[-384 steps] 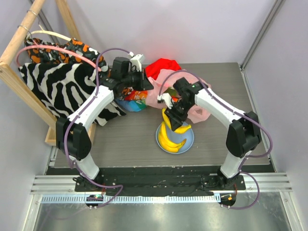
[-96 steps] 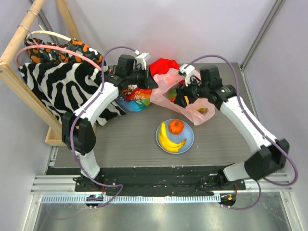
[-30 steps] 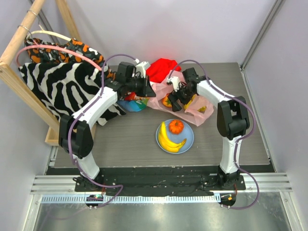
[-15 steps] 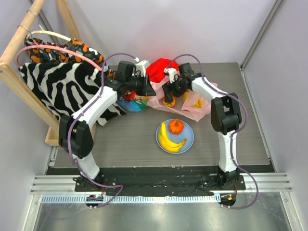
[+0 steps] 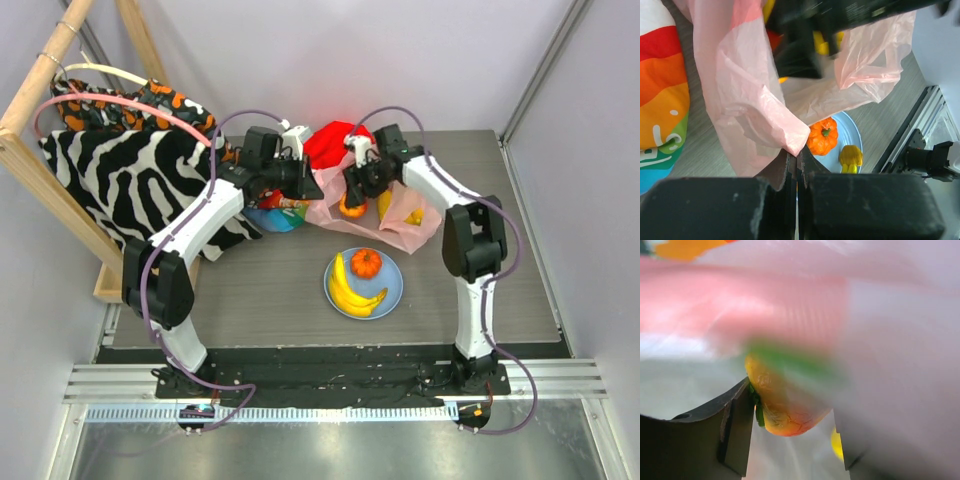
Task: Take the fake fruits out of the plastic bag
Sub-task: Take out the fake fruit from the plastic bag, then place the fake fruit on the plate.
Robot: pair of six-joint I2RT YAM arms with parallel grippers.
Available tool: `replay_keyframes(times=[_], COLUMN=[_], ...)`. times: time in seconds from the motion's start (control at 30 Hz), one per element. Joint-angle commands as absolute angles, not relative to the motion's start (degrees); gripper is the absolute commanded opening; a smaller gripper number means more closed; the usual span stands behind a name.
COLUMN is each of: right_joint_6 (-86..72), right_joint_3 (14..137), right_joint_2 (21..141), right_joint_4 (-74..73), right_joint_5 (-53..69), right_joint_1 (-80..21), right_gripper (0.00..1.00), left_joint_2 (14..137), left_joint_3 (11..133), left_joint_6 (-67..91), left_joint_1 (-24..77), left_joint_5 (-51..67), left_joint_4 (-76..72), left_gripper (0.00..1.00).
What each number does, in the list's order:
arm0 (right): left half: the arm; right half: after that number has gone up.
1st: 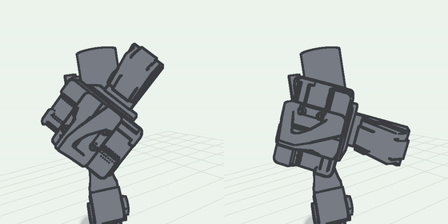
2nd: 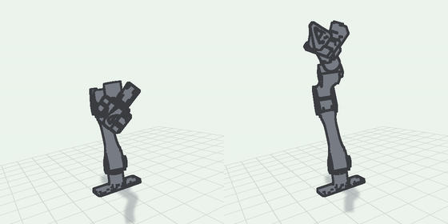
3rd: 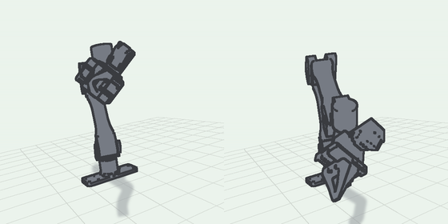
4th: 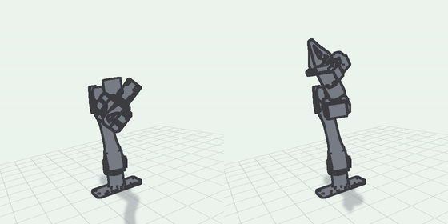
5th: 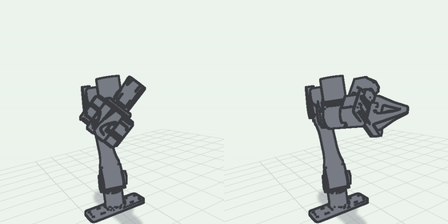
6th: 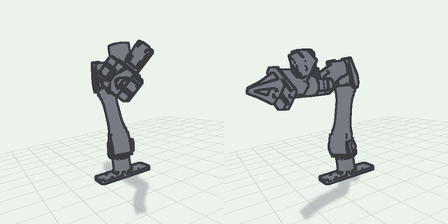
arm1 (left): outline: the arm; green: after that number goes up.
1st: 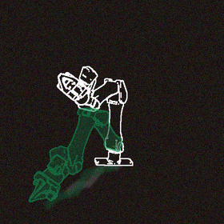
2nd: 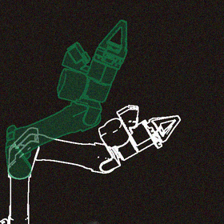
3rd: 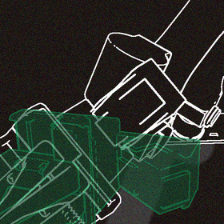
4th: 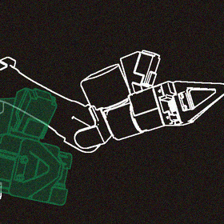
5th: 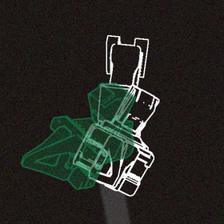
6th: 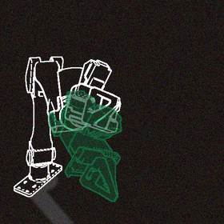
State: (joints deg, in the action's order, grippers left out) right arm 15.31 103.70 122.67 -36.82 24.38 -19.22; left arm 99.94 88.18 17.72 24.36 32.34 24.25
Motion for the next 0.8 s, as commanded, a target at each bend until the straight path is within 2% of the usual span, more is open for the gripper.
replay_keyframes(times=[0.0, 0.13, 0.23, 0.33, 0.37, 0.47, 0.77], right_joint_6=[15.8, 23.4, 31.6, 49.0, 47.2, 51.4, 54.8], right_joint_3=[104.5, 102.1, 100.6, 98.6, 96.9, 89.9, 84.8], right_joint_2=[108.6, 103.2, 103.7, 107.7, 107.8, 105.2, 101.2], right_joint_4=[-42.4, -51.0, -65.4, -86.2, -86.1, -86.1, -86.1], right_joint_5=[29.1, 40.5, 48.5, 50.5, 49.0, 46.1, 42.6], right_joint_1=[-15.6, -13.9, -13.9, -14.0, -13.9, -14.3, -18.8], right_gripper=[0.38, 0.4, 0.4, 0.38, 0.36, 0.36, 0.36], left_joint_2=[100.5, 101.7, 102.3, 102.7, 102.6, 102.3, 100.0], left_joint_3=[90.9, 92.1, 93.0, 94.2, 94.4, 94.0, 91.3], left_joint_6=[17.3, 18.9, 19.4, 19.2, 19.1, 19.0, 18.0], left_joint_1=[24.3, 24.3, 24.4, 24.3, 24.4, 24.3, 24.4], left_joint_5=[32.5, 33.4, 33.6, 33.6, 33.6, 33.5, 32.6], left_joint_4=[23.0, 21.5, 21.0, 21.4, 21.3, 21.3, 21.5], left_gripper=[0.0, 0.0, 0.0, 0.0, 0.0, 0.0, 0.0])
